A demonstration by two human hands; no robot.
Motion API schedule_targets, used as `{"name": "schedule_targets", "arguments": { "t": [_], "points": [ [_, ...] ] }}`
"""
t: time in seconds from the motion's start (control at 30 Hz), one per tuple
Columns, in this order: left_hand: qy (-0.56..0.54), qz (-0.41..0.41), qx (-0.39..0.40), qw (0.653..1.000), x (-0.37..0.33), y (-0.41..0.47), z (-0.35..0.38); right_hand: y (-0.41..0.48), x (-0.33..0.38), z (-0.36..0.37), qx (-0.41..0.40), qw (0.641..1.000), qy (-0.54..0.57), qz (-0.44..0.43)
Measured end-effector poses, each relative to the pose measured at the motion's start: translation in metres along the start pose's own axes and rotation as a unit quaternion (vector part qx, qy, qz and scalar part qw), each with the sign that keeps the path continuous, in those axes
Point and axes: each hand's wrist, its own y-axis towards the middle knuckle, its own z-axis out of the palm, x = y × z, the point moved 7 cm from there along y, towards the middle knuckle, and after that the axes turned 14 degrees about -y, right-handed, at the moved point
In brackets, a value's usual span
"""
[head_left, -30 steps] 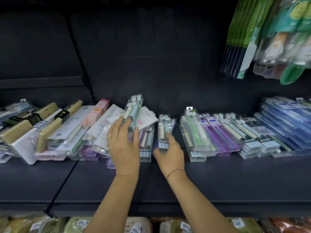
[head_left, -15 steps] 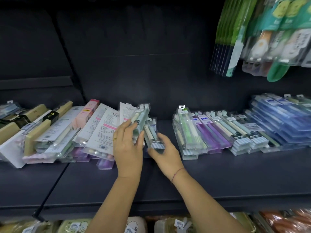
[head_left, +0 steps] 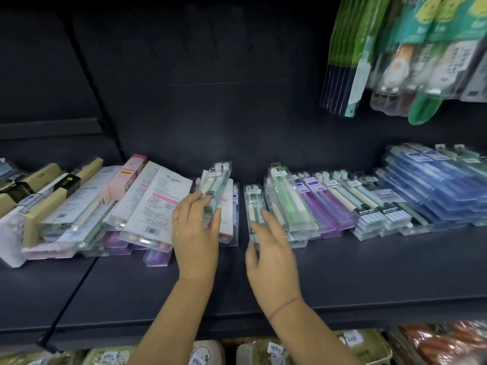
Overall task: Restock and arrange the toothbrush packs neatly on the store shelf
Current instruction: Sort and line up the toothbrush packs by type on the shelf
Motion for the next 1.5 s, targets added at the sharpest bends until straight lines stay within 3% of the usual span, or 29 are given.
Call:
{"name": "schedule_targets", "arguments": {
  "t": [0.07,0.1,0.17,0.23,0.47,0.63,0.7,0.8,1.0,1.27,1.4,1.5],
  "points": [
    [-0.001,-0.003,0.000,1.000,0.003,-0.001,-0.001,0.005,-0.013,-0.034,-0.100,0.994,-0.052,0.011],
    [-0.002,-0.005,0.000,1.000,0.003,-0.001,-0.001,0.012,-0.026,-0.041,-0.093,0.991,-0.087,0.041],
    [-0.004,-0.006,0.001,1.000,0.000,-0.002,0.000,0.028,-0.052,-0.035,0.039,0.988,-0.111,0.102],
    [-0.013,0.005,0.011,1.000,-0.009,-0.007,0.004,0.033,-0.064,-0.024,0.119,0.983,-0.091,0.104],
    [-0.074,0.067,0.102,0.990,-0.050,-0.034,0.042,0.033,-0.069,-0.023,0.096,0.992,-0.014,0.080],
    [-0.117,-0.053,0.193,0.973,-0.044,-0.040,0.063,0.035,-0.074,-0.021,0.131,0.988,0.036,0.067],
    [-0.083,-0.084,0.246,0.962,-0.037,-0.044,0.072,0.038,-0.077,-0.019,0.165,0.982,0.064,0.067],
    [0.047,-0.047,0.294,0.953,-0.030,-0.042,0.075,0.040,-0.078,-0.016,0.208,0.973,0.084,0.053],
    [0.159,-0.054,0.400,0.901,-0.018,-0.035,0.073,0.046,-0.081,-0.017,0.191,0.979,0.056,0.042],
    [0.239,-0.075,0.413,0.876,0.003,-0.025,0.053,0.043,-0.081,-0.024,0.112,0.993,0.017,0.031],
    [0.205,-0.078,0.366,0.904,0.005,-0.025,0.043,0.033,-0.081,-0.030,0.063,0.997,0.019,0.027],
    [0.156,-0.115,0.282,0.940,0.001,-0.017,0.027,0.025,-0.077,-0.033,0.036,0.999,-0.015,0.012]
  ]
}}
